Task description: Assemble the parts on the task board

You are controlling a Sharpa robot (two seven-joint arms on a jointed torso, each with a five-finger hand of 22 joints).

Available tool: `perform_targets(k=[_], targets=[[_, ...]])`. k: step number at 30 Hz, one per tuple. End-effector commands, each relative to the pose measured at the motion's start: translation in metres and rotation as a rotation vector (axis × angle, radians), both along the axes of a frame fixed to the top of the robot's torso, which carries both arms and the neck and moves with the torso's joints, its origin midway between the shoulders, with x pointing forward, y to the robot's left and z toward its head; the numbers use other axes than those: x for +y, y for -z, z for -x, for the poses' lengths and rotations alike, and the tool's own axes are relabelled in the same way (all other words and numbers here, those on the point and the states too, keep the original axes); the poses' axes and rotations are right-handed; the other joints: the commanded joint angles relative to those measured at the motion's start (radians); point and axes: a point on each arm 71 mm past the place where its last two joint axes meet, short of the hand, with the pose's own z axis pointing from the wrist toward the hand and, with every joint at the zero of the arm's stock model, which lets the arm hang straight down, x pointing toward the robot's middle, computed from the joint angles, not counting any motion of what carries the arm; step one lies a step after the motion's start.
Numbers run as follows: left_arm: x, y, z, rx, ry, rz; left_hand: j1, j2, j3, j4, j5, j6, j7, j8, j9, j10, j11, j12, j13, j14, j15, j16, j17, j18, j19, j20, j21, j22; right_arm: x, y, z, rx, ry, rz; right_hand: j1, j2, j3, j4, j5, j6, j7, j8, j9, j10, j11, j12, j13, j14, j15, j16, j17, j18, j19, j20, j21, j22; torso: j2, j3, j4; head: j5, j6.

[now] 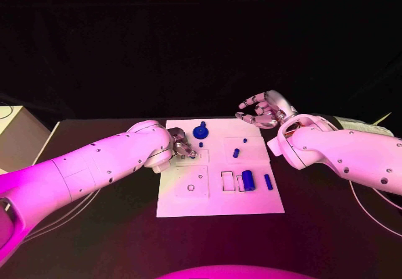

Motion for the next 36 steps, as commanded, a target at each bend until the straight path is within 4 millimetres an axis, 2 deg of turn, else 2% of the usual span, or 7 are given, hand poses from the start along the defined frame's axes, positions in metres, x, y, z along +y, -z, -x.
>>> perform_targets(k=[1, 9, 15, 17, 18, 23, 36], targets=[[-0.0056, 0.0063, 0.0053, 0.044, 0.034, -0.009, -0.012, -0.011, 0.168, -0.195, -0.005, 0.018, -0.019, -0.012, 0.005, 0.009, -0.001, -0.008, -0.004, 0.104, -0.005, 0.003, 0.263, -0.011, 0.004, 0.0, 0.003, 0.0, 0.0014, -0.0004, 0.0007, -0.007, -0.014, 0.008, -0.011, 0.003, 0.008, 0.001, 0.003, -0.007, -0.001, 0.005, 0.001, 0.104, 0.001, 0.002, 0.263, 0.102, 0.001, 0.003, 0.253, -0.011, 0.099, 0.001, -0.004, 0.254, 0.0, 0.0, 0.0, -0.001, 0.0], [-0.005, 0.0061, 0.0042, 0.037, 0.02, -0.004, -0.038, -0.008, 0.059, -0.152, -0.016, 0.034, -0.042, -0.057, -0.001, -0.001, -0.013, -0.024, -0.022, 0.104, -0.017, 0.003, 0.263, -0.011, 0.004, -0.008, -0.001, -0.002, 0.0012, -0.0004, 0.0007, -0.006, -0.013, 0.005, -0.012, 0.002, 0.008, 0.001, 0.003, -0.007, -0.001, 0.005, 0.001, 0.104, 0.001, 0.002, 0.263, 0.102, 0.001, 0.003, 0.253, -0.011, 0.099, 0.001, -0.004, 0.254, 0.0, 0.0, 0.0003, -0.002, 0.002], [-0.0033, 0.0063, 0.0028, 0.032, 0.008, -0.004, -0.05, -0.007, -0.012, -0.107, -0.017, 0.048, -0.039, -0.085, -0.003, -0.007, -0.013, -0.028, -0.025, 0.104, -0.016, 0.003, 0.263, -0.011, 0.003, -0.01, -0.004, -0.005, 0.0009, -0.0004, 0.0008, -0.006, -0.012, 0.004, -0.013, 0.002, 0.008, 0.001, 0.003, -0.009, -0.001, 0.005, 0.0, 0.104, 0.001, 0.002, 0.263, 0.102, 0.001, 0.002, 0.252, -0.01, 0.098, 0.001, -0.006, 0.253, 0.0, -0.0001, 0.0001, -0.002, 0.003], [-0.0027, 0.0064, 0.0024, 0.03, 0.003, -0.005, -0.055, -0.008, -0.049, -0.089, -0.02, 0.052, -0.038, -0.093, -0.002, -0.008, -0.012, -0.028, -0.024, 0.104, -0.014, 0.003, 0.263, -0.011, 0.003, -0.009, -0.005, -0.004, 0.0009, -0.0005, 0.0008, -0.006, -0.012, 0.004, -0.013, 0.002, 0.008, 0.001, 0.003, -0.009, -0.001, 0.005, 0.0, 0.104, 0.001, 0.002, 0.263, 0.102, 0.001, 0.002, 0.252, -0.01, 0.098, 0.001, -0.006, 0.253, 0.0, -0.0002, 0.0005, -0.003, 0.003], [-0.0024, 0.0064, 0.0022, 0.03, 0.002, -0.005, -0.059, -0.006, -0.098, -0.071, -0.021, 0.056, -0.036, -0.099, 0.0, -0.01, -0.01, -0.028, -0.024, 0.104, -0.013, 0.003, 0.263, -0.011, 0.003, -0.008, -0.006, -0.005, 0.0008, -0.0005, 0.0008, -0.006, -0.012, 0.003, -0.013, 0.002, 0.008, 0.001, 0.003, -0.009, -0.001, 0.005, 0.0, 0.104, 0.001, 0.002, 0.263, 0.102, 0.001, 0.002, 0.252, -0.01, 0.098, 0.001, -0.006, 0.253, 0.0, -0.0002, 0.0005, -0.003, 0.004], [-0.0011, 0.0065, 0.0016, 0.027, -0.004, -0.007, -0.05, -0.003, -0.174, -0.038, -0.025, 0.062, -0.033, -0.113, 0.006, -0.011, -0.008, -0.029, -0.023, 0.104, -0.011, 0.003, 0.263, -0.011, 0.003, -0.007, -0.007, -0.006, 0.0001, -0.0006, 0.0009, -0.007, -0.01, 0.003, -0.014, 0.002, 0.007, 0.002, 0.003, -0.01, -0.001, 0.004, 0.0, 0.104, 0.001, 0.002, 0.263, 0.102, 0.001, 0.002, 0.252, -0.01, 0.098, 0.001, -0.006, 0.253, 0.0, -0.0003, 0.0005, -0.003, 0.004], [0.0008, 0.0062, 0.0008, 0.02, -0.016, -0.007, -0.037, -0.002, -0.269, 0.009, -0.035, 0.067, -0.03, -0.127, 0.016, -0.013, -0.006, -0.031, -0.023, 0.104, -0.009, 0.003, 0.263, -0.011, 0.004, -0.005, -0.008, -0.004, -0.0006, -0.0008, 0.0011, -0.009, -0.008, 0.003, -0.015, 0.001, 0.007, 0.002, 0.003, -0.011, -0.001, 0.004, 0.0, 0.104, 0.001, 0.002, 0.263, 0.101, 0.001, 0.001, 0.249, -0.01, 0.098, 0.001, -0.006, 0.253, 0.0, -0.0006, 0.0005, -0.004, 0.004]])
